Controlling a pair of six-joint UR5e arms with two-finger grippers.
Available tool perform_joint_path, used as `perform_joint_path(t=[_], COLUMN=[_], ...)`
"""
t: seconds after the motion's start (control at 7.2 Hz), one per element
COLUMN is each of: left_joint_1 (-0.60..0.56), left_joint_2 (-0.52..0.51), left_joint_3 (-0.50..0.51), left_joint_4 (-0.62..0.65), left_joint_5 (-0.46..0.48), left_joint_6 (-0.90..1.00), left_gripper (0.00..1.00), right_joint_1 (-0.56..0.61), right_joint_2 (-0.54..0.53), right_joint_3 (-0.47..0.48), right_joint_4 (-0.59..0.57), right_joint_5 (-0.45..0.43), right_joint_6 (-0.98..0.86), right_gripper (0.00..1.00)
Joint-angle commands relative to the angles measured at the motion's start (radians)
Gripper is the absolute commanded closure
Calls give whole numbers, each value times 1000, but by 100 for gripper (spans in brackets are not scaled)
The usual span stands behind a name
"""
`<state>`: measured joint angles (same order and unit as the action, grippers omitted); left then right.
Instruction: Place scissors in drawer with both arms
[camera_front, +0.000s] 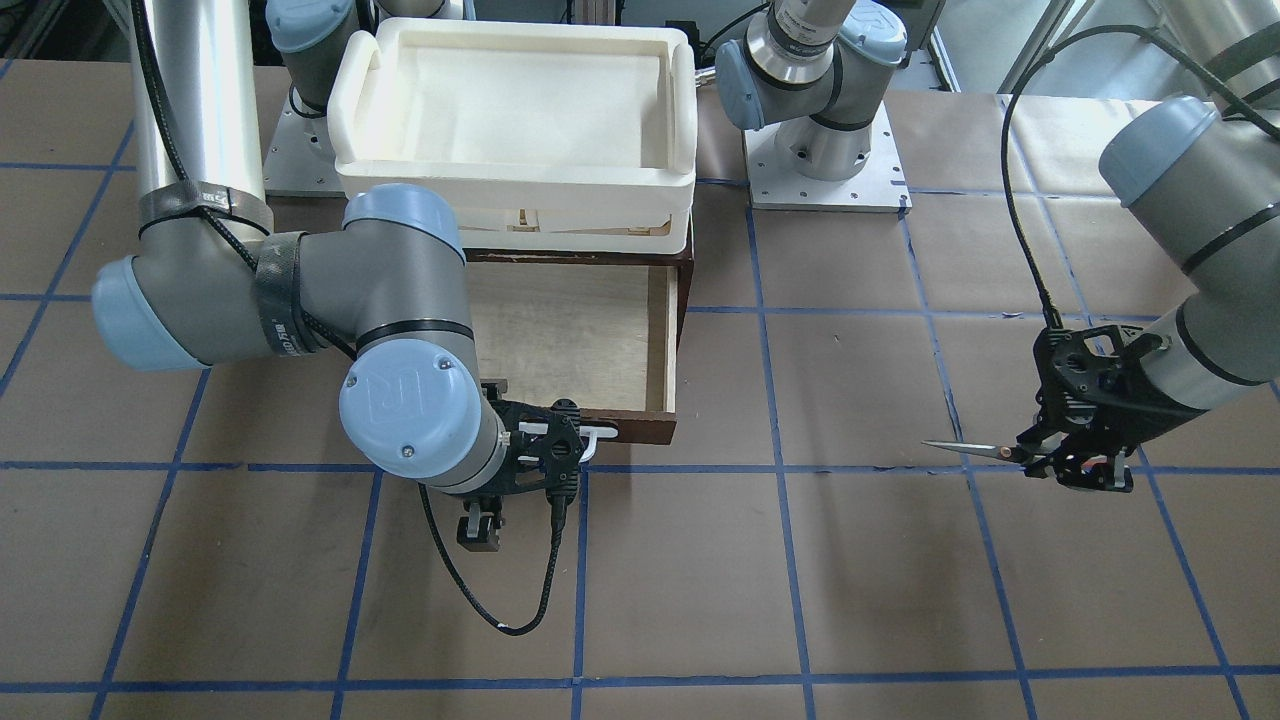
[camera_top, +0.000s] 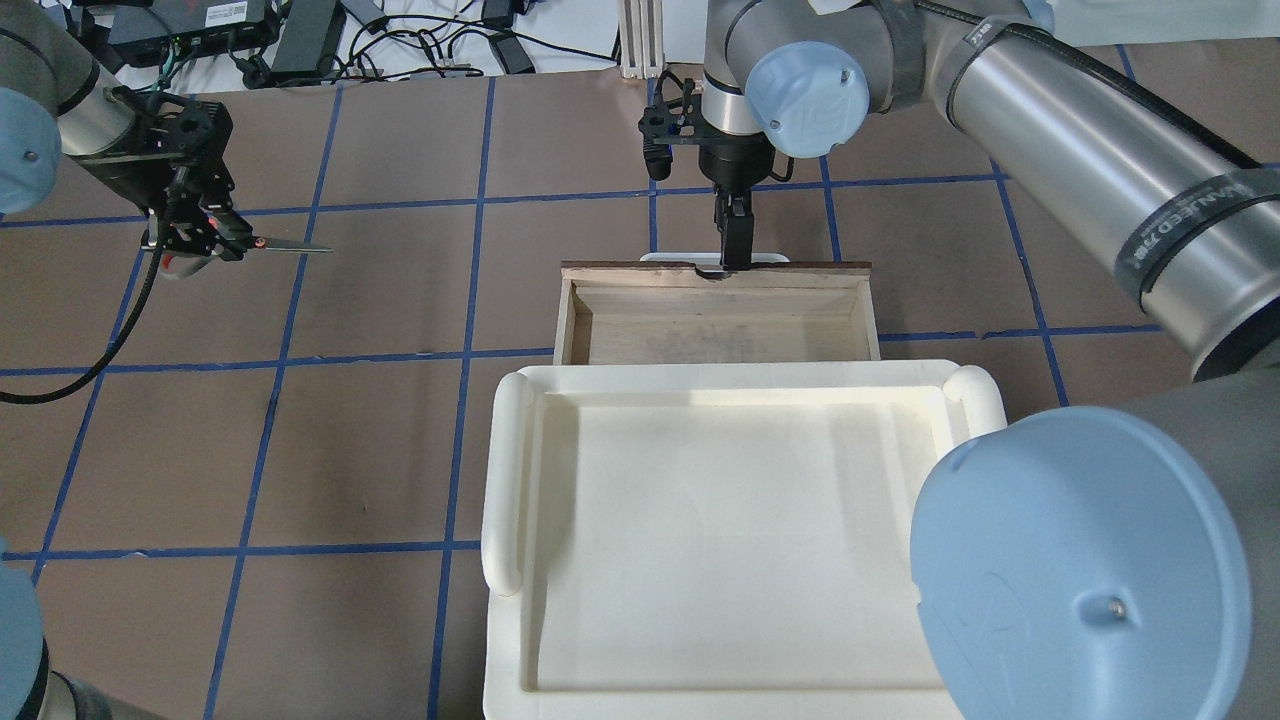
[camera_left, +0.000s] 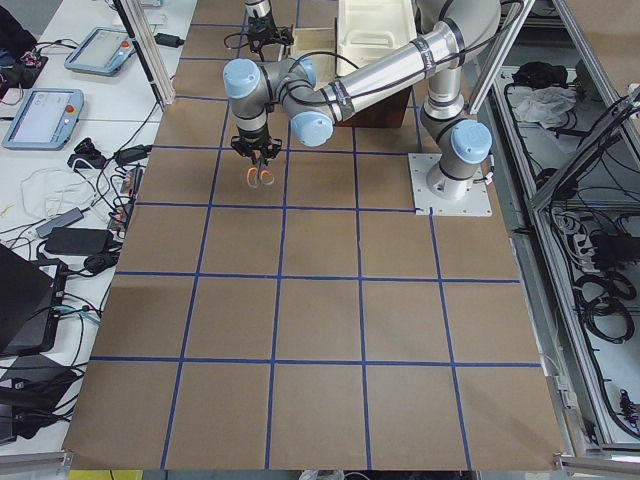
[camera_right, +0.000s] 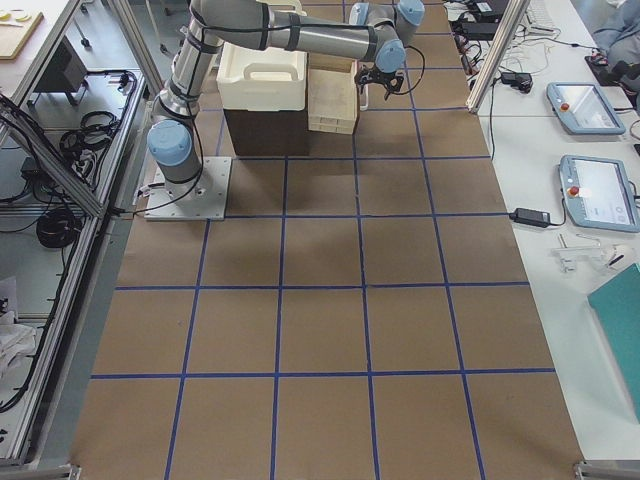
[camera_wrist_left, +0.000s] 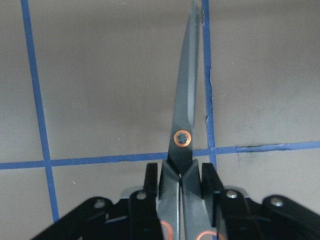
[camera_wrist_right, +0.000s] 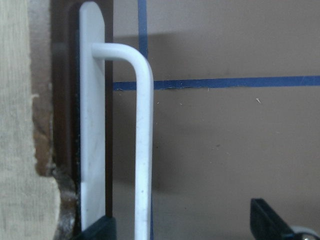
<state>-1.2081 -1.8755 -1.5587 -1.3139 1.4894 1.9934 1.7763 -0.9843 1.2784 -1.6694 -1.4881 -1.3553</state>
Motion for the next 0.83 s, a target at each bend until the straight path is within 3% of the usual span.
perform_joint_path(t=[0.0, 0.69], left_joint_1=[-5, -5], left_joint_2=[-2, -5], left_joint_3=[0, 0], left_joint_4=[-1, 1], left_joint_5=[6, 8], left_joint_6=[-4, -4], left_gripper=[100, 100], right_joint_1=[0, -5], right_joint_2=[13, -57], right_joint_3=[-5, -67], right_joint_4=[-18, 119], right_joint_5=[2, 8], right_joint_6=[1, 24], right_gripper=[0, 0])
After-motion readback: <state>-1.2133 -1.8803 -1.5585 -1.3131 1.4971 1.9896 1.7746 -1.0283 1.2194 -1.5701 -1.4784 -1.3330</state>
